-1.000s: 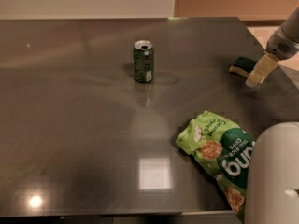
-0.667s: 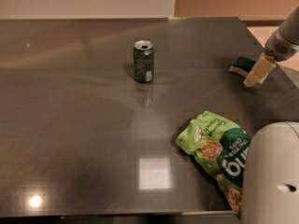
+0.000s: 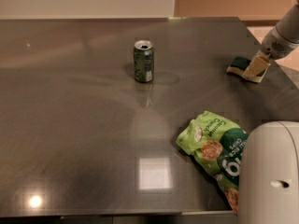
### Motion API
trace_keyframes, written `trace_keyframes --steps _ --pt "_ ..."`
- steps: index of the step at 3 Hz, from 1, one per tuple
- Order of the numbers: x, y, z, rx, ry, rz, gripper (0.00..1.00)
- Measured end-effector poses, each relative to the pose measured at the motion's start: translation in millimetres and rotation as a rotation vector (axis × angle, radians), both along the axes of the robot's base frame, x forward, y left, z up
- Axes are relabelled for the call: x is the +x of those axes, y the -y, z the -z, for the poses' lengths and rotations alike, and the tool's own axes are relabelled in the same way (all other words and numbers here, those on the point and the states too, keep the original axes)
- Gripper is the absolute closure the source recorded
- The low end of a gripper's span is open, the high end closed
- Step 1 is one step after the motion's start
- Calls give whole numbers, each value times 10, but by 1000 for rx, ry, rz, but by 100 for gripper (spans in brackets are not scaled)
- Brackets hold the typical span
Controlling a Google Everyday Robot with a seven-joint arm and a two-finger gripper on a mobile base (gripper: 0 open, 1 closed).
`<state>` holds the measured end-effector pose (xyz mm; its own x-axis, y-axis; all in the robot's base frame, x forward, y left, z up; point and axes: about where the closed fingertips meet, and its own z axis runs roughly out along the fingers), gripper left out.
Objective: Pick sponge
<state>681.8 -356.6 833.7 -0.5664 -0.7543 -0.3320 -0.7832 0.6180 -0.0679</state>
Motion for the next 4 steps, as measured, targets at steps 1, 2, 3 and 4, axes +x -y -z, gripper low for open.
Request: trace_keyframes --steps 1,2,3,4 --pt "8 -159 -122 16 9 -30 88" --pt "0 -383 -326 26 22 -70 100" --pt "-13 -566 -578 18 41 -92 100" --pt "-41 -740 -839 13 66 -120 100"
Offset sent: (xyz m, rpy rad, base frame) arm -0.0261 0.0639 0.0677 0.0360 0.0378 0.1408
